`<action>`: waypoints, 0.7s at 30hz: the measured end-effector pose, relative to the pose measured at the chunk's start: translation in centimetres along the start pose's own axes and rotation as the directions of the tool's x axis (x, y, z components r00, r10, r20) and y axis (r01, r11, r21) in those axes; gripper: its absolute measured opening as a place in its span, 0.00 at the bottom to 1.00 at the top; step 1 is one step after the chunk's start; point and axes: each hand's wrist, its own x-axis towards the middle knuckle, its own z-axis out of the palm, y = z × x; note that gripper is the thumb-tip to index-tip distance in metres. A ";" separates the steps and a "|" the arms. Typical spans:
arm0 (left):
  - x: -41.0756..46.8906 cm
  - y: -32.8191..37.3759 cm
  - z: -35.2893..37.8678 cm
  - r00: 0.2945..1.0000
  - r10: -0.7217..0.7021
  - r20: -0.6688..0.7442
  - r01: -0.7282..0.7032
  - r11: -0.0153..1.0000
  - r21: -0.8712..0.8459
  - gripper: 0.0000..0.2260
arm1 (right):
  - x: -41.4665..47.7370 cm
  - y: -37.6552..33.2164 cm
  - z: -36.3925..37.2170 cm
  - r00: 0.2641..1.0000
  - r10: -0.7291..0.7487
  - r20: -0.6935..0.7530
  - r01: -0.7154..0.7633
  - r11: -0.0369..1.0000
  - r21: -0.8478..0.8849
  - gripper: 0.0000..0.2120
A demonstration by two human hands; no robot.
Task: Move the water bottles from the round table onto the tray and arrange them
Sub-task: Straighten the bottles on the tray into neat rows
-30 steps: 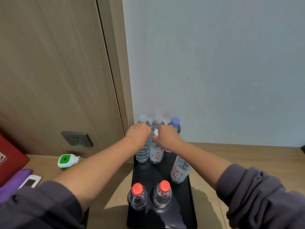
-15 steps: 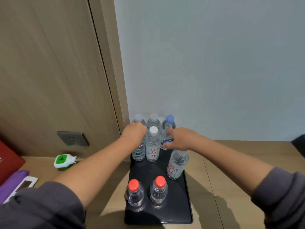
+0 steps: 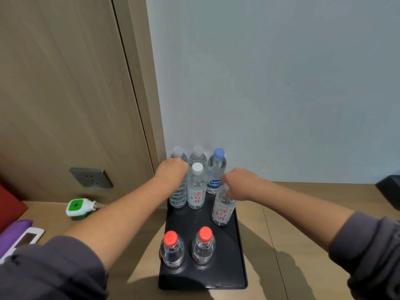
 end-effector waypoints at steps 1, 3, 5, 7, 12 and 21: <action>0.0 0.0 0.0 1.000 0.000 0.000 0.000 1.000 -0.003 0.09 | 0.5 0.1 -0.1 1.000 -0.008 -0.010 0.008 1.000 -0.001 0.14; 0.0 0.0 0.0 1.000 -0.002 -0.001 0.002 1.000 -0.012 0.08 | 1.5 0.1 -0.3 0.999 -0.021 -0.031 0.021 1.000 -0.006 0.14; 0.1 0.0 0.0 1.000 -0.004 0.002 0.004 1.000 -0.015 0.08 | 2.5 0.0 -0.5 0.998 -0.031 -0.054 0.031 0.999 -0.012 0.14; 0.1 0.0 0.0 1.000 -0.004 0.004 0.004 1.000 -0.019 0.07 | 3.3 0.0 -0.7 0.997 -0.029 -0.073 0.028 1.000 -0.010 0.15; 0.1 0.0 0.1 1.000 -0.010 -0.002 0.010 1.000 -0.030 0.09 | 4.4 0.3 -0.9 0.994 -0.061 -0.088 0.062 0.998 0.005 0.18; -0.1 0.0 0.6 1.000 -0.006 -0.011 0.005 0.998 -0.058 0.10 | 4.8 0.5 0.1 0.979 -0.087 -0.184 0.095 0.995 0.039 0.16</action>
